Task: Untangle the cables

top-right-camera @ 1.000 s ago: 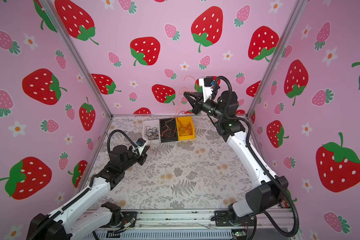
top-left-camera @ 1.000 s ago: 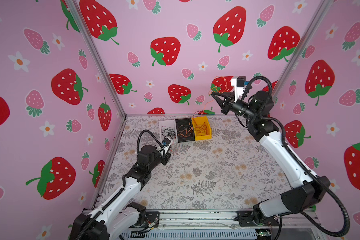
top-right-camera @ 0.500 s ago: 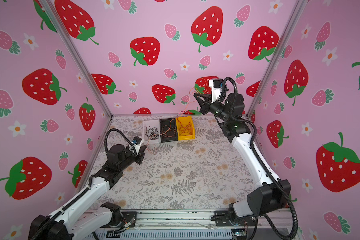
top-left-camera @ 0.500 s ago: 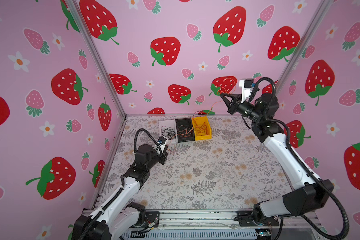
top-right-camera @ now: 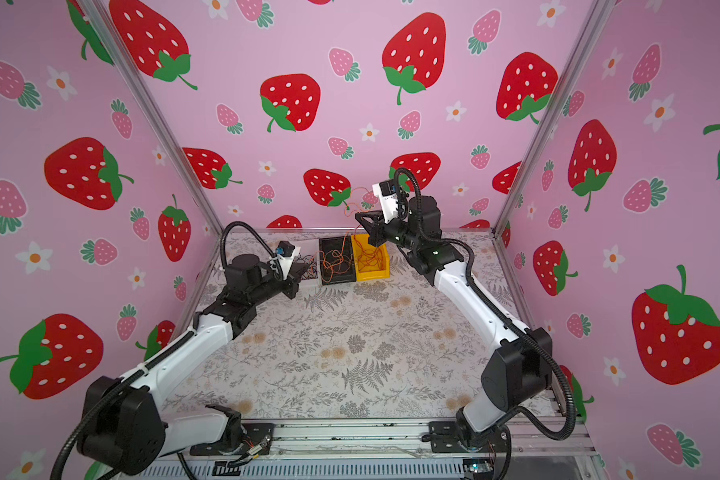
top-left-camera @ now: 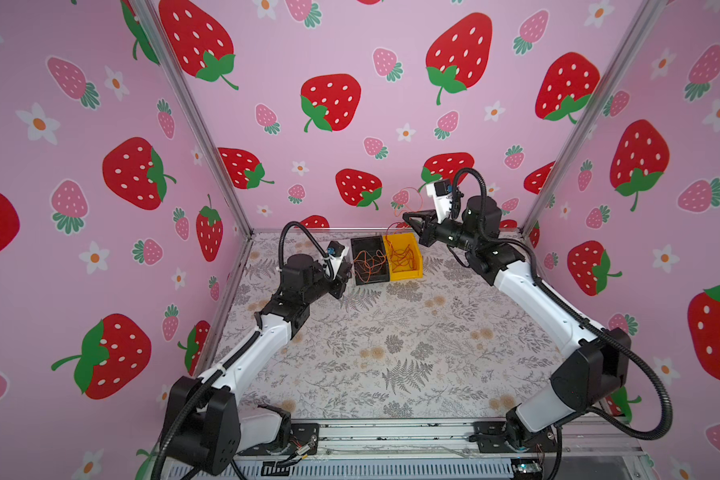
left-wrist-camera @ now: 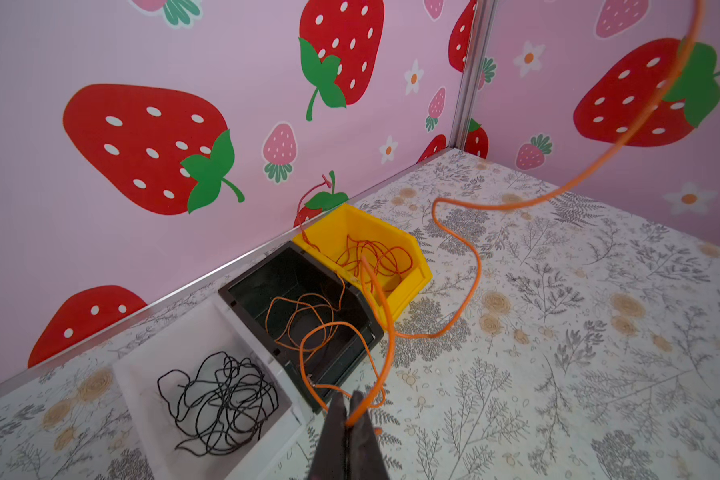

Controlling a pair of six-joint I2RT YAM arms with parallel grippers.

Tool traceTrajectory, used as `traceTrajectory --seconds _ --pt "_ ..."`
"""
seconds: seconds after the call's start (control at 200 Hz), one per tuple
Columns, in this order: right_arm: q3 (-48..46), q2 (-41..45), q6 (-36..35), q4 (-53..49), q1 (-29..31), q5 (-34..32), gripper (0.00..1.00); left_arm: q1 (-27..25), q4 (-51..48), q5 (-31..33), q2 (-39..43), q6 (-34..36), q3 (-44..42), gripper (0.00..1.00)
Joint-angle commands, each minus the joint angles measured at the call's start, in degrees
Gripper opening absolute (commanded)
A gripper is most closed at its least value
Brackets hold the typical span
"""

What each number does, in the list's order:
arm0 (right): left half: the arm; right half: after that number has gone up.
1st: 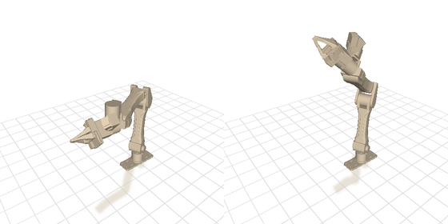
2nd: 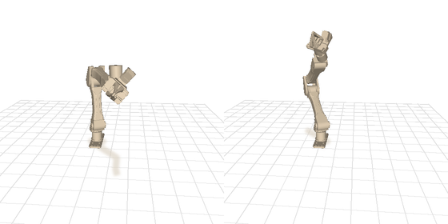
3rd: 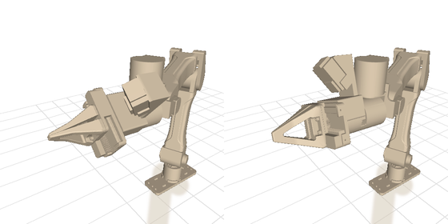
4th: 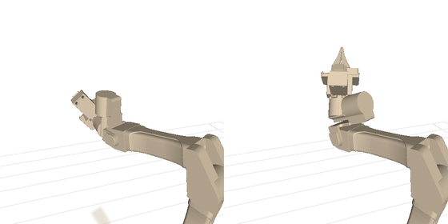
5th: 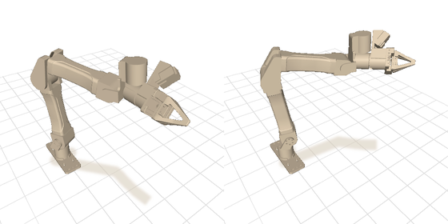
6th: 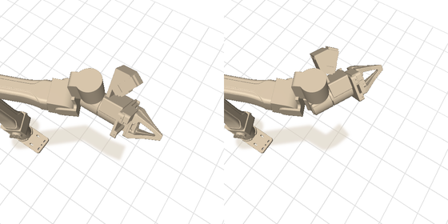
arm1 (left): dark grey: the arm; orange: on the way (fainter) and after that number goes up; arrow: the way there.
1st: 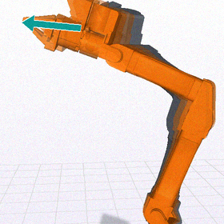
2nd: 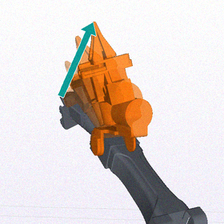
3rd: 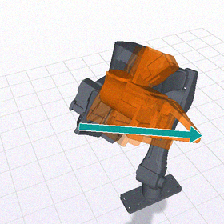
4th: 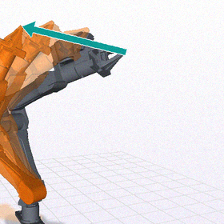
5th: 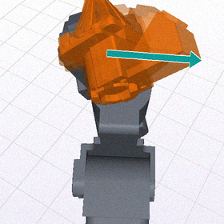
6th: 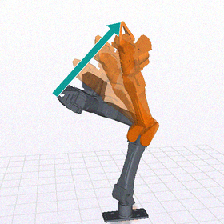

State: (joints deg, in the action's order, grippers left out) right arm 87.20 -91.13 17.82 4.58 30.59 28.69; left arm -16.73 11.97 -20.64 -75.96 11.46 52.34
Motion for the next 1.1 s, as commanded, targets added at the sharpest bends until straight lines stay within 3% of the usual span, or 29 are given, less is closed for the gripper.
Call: traceTrajectory --seconds 0.0,0.27,0.38,0.69,0.74,0.88,1.095 --pt "-0.1 -0.3 -1.3 0.5 -0.3 -2.7 0.0 -0.5 2.0 -1.3 -6.2 -0.7 6.4 0.0" --pt "-3.0 -0.8 -2.8 0.0 -0.5 -3.7 0.0 -0.9 3.8 4.3 -24.6 -1.3 19.6 0.0" --pt "-4.5 -1.2 -3.3 -0.1 -0.7 -3.5 0.0 -1.5 -1.0 8.7 -30.9 -0.5 27.1 0.0" --pt "-3.4 -5.8 -2.0 0.7 -1.4 -3.7 0.0 -5.7 -3.1 19.9 -39.4 -0.3 32.5 0.0" --pt "-2.6 -6.7 -2.0 0.5 -1.4 -3.6 0.0 -5.9 -2.0 21.7 -39.3 -1.3 31.8 0.05" --pt "-0.7 -8.9 -2.0 -0.1 -1.4 -3.1 0.0 -5.9 -0.2 24.3 -37.4 -2.9 29.2 0.41" --pt "2.2 -12.6 -1.1 -0.3 -1.5 -2.7 0.0 -5.4 1.3 26.0 -32.0 -3.9 24.3 0.64"
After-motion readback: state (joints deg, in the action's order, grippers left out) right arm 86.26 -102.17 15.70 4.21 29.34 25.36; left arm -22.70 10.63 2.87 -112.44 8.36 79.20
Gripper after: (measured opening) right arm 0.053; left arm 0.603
